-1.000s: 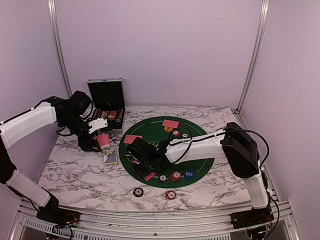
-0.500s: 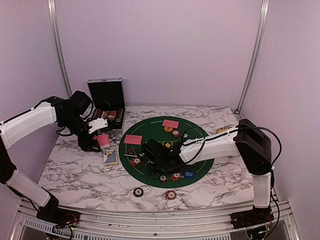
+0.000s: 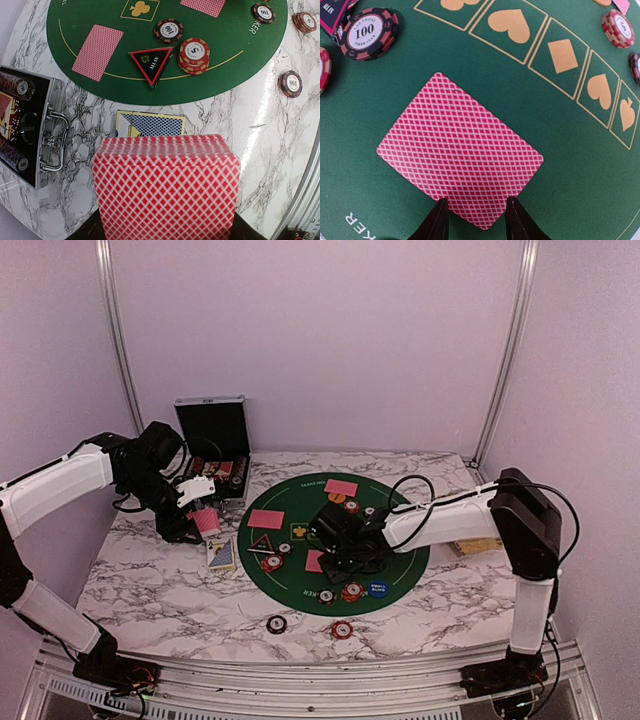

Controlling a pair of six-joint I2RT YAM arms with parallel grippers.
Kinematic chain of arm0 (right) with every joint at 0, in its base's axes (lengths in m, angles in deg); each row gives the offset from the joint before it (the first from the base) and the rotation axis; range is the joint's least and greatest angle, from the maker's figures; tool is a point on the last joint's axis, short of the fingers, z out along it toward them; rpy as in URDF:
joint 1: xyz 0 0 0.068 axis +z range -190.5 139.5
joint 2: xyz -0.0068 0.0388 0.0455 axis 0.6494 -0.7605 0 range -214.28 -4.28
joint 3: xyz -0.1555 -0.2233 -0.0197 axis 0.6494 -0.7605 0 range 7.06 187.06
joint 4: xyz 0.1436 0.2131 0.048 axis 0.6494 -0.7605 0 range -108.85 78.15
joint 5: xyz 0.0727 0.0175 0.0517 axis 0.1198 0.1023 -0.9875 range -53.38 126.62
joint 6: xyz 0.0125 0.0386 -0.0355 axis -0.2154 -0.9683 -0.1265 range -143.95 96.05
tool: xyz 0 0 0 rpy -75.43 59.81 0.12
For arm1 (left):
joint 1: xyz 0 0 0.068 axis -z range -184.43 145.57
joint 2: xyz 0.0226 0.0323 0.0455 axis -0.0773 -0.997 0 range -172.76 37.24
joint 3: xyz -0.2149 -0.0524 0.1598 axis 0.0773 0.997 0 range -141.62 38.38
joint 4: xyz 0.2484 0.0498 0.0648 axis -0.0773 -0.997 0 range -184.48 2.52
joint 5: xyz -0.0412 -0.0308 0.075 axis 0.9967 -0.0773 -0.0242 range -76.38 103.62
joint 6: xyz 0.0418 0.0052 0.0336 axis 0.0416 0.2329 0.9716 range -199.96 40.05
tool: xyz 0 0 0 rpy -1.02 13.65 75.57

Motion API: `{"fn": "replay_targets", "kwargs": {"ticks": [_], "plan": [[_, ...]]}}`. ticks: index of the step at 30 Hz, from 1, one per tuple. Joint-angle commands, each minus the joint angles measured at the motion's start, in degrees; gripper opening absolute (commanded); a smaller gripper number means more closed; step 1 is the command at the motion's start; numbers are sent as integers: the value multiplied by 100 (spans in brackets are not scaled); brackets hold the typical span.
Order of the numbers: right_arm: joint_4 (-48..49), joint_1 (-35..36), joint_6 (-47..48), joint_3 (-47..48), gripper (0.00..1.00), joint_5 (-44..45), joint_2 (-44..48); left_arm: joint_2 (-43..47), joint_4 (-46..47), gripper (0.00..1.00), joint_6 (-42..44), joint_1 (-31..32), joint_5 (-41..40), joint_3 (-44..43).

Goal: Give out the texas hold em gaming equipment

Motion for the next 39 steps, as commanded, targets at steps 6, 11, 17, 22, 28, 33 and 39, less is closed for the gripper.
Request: {"fn": "replay_targets", "kwargs": {"ticks": [6,11,17,22,28,33,39], "plan": [[5,-223,73,1294,40,-959,-585,75,-54,0,21,-26,92,-51],[-106,-294,134,2051,39,-925,-1329,96,-71,0,11,-19,77,-75],[-328,-294,273,2270,37,-507,-1588,139,-87,0,21,-26,48,-70],[-432,-294,401,1950,34,-294,-1410,124,-90,0,11,-22,80,-70],[-348,-302,429,991,32,-310,-833,113,-90,0,27,-25,70,-88],[-290,-294,402,356,29,-521,-460,83,-107,0,24,-20,75,-123],[-335,-300,311,-220,28,-620,20,86,-122,0,42,-24,84,-123]]}}
